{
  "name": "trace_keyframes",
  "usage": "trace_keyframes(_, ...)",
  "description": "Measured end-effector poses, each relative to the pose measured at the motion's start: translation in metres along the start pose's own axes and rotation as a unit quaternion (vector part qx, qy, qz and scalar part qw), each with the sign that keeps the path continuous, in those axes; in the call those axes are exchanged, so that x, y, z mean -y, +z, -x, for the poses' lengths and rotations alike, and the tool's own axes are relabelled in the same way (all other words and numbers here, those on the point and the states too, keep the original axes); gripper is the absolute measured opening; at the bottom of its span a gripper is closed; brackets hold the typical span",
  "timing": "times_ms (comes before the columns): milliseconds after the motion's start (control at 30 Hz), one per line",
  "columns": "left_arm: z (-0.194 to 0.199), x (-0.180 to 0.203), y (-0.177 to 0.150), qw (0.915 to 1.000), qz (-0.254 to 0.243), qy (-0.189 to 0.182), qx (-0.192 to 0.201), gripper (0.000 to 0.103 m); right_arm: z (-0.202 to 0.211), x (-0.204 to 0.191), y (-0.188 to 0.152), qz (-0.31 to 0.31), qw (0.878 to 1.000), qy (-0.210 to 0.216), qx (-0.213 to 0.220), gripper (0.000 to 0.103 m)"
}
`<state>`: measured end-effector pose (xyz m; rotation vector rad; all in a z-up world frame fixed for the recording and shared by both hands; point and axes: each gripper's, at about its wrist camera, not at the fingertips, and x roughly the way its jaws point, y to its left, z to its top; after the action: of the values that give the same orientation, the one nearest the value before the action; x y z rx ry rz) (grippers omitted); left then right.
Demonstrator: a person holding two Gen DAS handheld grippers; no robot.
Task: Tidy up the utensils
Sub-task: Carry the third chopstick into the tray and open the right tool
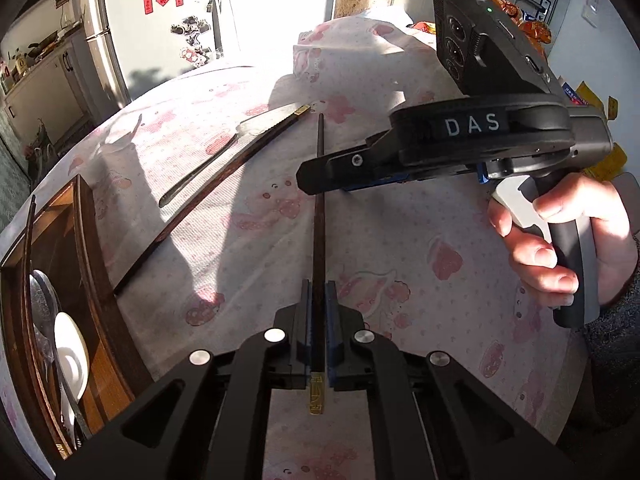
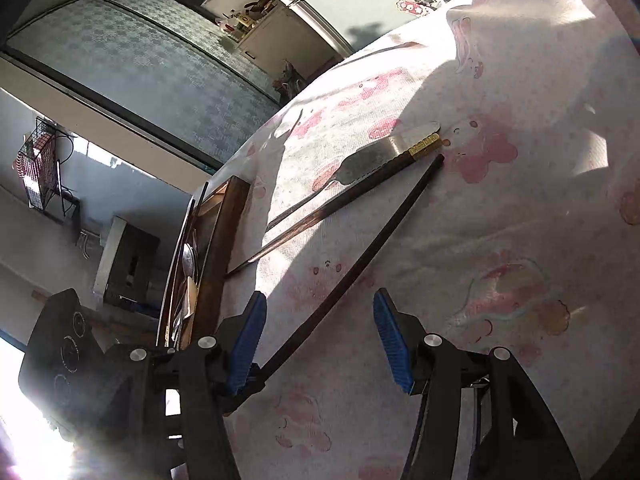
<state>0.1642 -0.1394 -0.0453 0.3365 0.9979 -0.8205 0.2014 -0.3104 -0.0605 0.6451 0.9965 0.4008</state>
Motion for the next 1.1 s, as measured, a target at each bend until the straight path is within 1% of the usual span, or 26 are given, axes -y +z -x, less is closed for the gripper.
trace_keyframes(67,0.007,0.008,-0.002,1.0,-0.002,-0.005,0.008,0.006,-0.001,-0.003,-0.003,-0.009,1.0,0.003,0.0,0.057)
trace_keyframes(100,0.01,0.012,-0.004,0.9999,-0.002,-0.005,0.011,0.006,-0.001,-0.006,-0.005,-0.007,1.0,-0.006,0.001,0.046)
trace_keyframes(133,0.012,0.014,-0.006,0.9999,-0.004,-0.004,0.01,0.006,0.0,-0.008,-0.008,-0.002,1.0,-0.016,0.002,0.03)
trace_keyframes(167,0.015,0.016,-0.008,0.9999,-0.006,0.0,0.012,0.006,0.0,-0.01,-0.011,-0.001,1.0,-0.023,0.003,0.025)
trace_keyframes(200,0.017,0.016,-0.01,0.9999,-0.004,-0.001,0.012,0.006,0.001,-0.011,-0.014,-0.002,1.0,-0.024,0.004,0.019)
trace_keyframes(300,0.024,0.016,-0.017,0.9998,0.001,-0.004,0.018,0.006,0.004,-0.017,-0.021,-0.001,1.0,-0.023,0.009,0.019)
trace_keyframes(400,0.035,0.015,-0.024,0.9996,0.002,0.0,0.027,0.006,0.006,-0.033,-0.024,0.008,1.0,-0.023,0.012,0.018)
trace_keyframes(567,0.068,-0.006,-0.042,0.9984,0.022,0.019,0.049,0.006,-0.005,-0.082,-0.021,0.039,0.999,-0.007,0.01,0.016)
trace_keyframes(667,0.09,-0.029,-0.059,0.9962,0.046,0.04,0.062,0.006,-0.029,-0.117,-0.018,0.058,0.998,0.007,-0.003,0.015)
trace_keyframes(833,0.118,-0.078,-0.091,0.99,0.097,0.074,0.071,0.006,-0.084,-0.169,-0.015,0.085,0.995,0.029,-0.032,0.014)
trace_keyframes(1000,0.132,-0.12,-0.113,0.9834,0.134,0.098,0.074,0.007,-0.13,-0.197,-0.013,0.093,0.994,0.033,-0.054,0.014)
trace_keyframes(1100,0.132,-0.137,-0.123,0.9776,0.147,0.13,0.076,0.008,-0.146,-0.204,-0.012,0.095,0.993,0.034,-0.057,0.015)
